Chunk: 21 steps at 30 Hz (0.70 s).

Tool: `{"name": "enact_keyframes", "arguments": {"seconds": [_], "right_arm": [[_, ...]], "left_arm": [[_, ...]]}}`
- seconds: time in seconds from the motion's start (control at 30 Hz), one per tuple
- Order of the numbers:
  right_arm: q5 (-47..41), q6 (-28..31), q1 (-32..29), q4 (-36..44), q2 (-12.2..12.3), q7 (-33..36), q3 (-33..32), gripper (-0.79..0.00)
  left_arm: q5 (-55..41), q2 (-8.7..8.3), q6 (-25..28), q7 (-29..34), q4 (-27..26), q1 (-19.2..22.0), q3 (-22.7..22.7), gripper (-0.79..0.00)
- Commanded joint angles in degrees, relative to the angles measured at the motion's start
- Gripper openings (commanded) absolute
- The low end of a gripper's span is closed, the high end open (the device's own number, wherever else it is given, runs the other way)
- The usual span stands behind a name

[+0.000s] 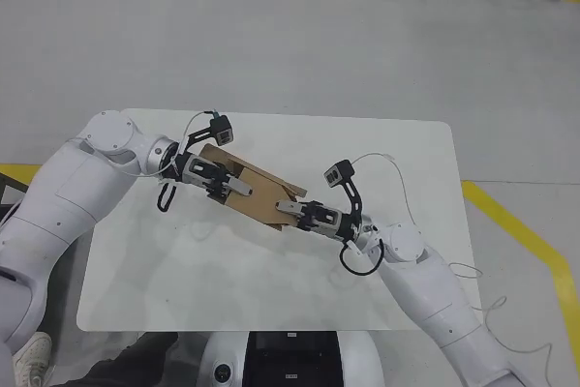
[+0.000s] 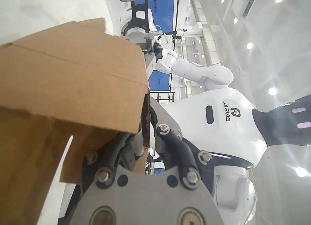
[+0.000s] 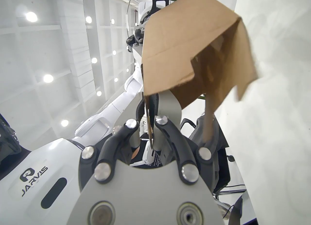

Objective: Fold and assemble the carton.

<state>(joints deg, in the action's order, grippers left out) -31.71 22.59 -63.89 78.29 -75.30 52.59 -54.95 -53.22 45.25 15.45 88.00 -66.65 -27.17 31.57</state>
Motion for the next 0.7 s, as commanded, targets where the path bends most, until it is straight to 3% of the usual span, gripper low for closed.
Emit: {"name": "enact_keyframes", "arguments": {"seconds": [0.0, 0.67], "right_arm": [[-0.4, -0.3, 0.0, 0.1, 0.0, -0.4, -0.4, 0.0], [-4.9, -1.3, -2.4, 5.6, 0.7, 1.0, -4.6, 0.0]], "left_arm": [[-0.1, 0.06, 0.0, 0.0, 0.2, 0.2, -0.2, -0.785], [3.7, 0.48, -0.4, 0.0, 4.0, 0.9, -0.2, -0.785]]}}
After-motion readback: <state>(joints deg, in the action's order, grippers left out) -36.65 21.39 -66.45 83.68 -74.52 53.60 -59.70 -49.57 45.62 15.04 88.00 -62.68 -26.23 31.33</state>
